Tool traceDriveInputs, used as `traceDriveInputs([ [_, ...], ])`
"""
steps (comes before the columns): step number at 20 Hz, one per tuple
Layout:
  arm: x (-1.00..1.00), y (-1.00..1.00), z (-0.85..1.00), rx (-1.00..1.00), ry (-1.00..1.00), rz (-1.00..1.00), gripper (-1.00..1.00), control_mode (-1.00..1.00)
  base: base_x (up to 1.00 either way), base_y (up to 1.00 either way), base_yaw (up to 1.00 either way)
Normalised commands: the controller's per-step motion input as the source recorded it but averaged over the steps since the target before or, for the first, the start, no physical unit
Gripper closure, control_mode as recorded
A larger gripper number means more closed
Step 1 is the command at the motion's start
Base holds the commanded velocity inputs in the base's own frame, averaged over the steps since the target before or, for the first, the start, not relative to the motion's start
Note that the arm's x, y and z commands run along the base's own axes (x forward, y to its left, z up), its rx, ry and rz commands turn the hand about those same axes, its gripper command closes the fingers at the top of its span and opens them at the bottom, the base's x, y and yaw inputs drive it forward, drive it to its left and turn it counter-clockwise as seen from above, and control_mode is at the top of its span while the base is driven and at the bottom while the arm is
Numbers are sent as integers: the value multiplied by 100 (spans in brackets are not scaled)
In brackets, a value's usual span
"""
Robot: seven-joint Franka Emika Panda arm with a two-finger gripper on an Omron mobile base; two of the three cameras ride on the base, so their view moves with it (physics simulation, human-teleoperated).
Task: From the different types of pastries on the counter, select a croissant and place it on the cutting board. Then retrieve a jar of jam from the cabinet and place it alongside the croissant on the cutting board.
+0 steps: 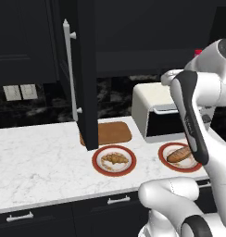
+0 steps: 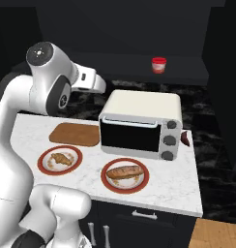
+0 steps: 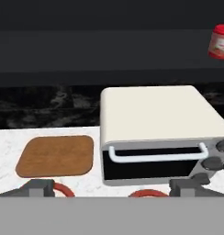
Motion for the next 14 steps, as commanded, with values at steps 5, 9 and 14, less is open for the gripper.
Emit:
traceDriveInputs([
  [5, 24, -22, 86, 1, -7, 0, -100, -100, 0, 0, 0],
  [9, 29, -30, 6, 0, 0, -2, -100, -100, 0, 0, 0],
  [14, 77, -97, 24, 0, 0, -3, -100, -100, 0, 0, 0],
])
